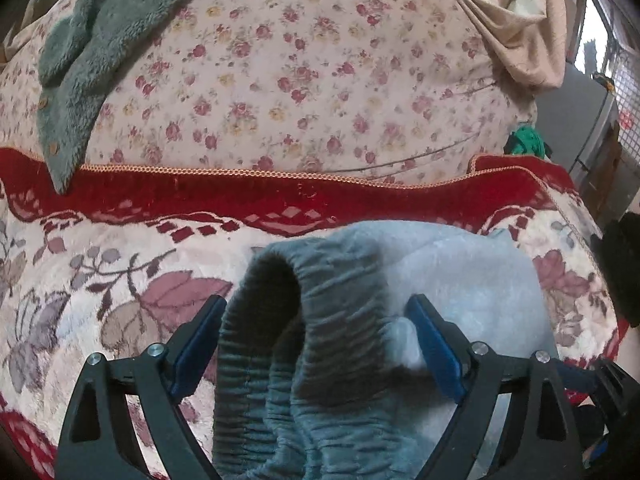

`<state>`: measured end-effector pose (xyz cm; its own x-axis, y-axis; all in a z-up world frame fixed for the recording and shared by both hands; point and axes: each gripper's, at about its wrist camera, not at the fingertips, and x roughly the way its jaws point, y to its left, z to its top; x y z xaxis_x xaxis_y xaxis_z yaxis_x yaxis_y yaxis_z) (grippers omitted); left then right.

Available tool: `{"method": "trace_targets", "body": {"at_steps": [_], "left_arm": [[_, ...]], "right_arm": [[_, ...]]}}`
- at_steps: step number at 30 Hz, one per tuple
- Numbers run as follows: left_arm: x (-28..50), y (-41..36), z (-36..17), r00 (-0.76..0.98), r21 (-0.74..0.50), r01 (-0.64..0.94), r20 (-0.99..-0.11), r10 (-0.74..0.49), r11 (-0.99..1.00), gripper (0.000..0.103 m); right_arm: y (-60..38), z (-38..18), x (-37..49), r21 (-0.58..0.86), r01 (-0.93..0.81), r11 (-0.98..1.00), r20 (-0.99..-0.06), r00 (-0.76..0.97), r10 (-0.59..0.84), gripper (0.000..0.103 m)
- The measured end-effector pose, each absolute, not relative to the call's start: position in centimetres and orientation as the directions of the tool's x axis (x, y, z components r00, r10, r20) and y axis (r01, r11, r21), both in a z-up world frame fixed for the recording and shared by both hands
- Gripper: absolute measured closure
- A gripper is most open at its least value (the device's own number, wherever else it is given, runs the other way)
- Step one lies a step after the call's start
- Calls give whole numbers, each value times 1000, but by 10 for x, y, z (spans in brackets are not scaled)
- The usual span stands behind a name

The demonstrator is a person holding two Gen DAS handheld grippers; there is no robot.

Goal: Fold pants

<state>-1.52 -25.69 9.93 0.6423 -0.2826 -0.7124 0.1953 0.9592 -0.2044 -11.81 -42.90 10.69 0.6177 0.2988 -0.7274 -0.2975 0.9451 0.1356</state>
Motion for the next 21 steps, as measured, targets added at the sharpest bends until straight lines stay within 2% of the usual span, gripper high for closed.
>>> {"method": "trace_targets", "body": {"at_steps": [5,13,21], "left_arm": [[-30,-257,114,669,-174,200,-695,-264,964,13],[-62,-270,144,728,-105,220,-645,-235,970,12],[-88,-284,159,757,-85,235,-609,-237,968,9]], "right_arm": [[-452,119,-119,238,-220,946,-696,640,325,10],[-471,131,-119,182,-94,979,-683,704,195,10],[-480,135,-129,160,-45,986,-681,718,143,10]]}}
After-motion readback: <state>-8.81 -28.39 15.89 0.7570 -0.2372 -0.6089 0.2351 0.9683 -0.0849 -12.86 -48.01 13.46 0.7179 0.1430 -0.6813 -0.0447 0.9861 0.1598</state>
